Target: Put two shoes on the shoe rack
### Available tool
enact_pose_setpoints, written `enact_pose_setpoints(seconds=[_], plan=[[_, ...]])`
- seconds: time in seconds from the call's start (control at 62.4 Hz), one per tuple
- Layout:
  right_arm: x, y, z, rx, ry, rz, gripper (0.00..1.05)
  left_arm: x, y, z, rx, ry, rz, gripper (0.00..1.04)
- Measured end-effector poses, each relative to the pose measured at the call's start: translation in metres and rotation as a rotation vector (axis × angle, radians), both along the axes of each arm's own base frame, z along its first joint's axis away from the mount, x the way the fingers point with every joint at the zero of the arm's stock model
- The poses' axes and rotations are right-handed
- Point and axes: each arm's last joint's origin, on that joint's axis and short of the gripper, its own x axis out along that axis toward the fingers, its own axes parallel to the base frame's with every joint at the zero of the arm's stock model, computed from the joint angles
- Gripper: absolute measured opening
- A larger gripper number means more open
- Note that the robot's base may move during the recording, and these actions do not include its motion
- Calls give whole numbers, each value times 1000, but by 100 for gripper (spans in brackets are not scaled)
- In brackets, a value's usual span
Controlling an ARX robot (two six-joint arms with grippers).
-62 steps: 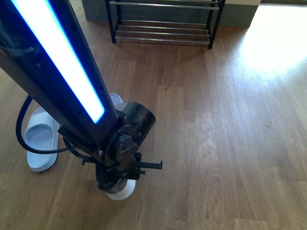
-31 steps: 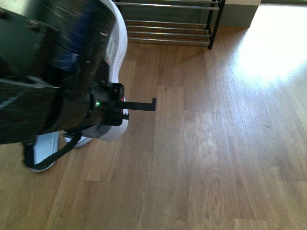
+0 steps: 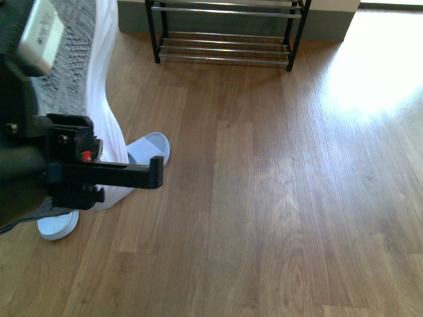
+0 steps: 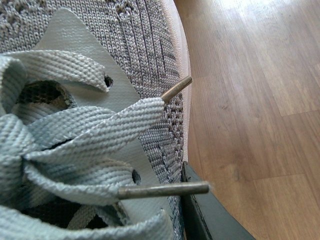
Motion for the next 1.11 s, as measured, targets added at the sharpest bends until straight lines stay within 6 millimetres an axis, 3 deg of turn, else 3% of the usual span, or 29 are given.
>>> enact_pose_setpoints(seconds=[0.128,1.107], plan=[[0,0,0,0,0,0,3,-6,3,11,-14,-47,7,4],[0,0,0,-1,1,-2,3,-7,2,10,-9,-45,-7,4]])
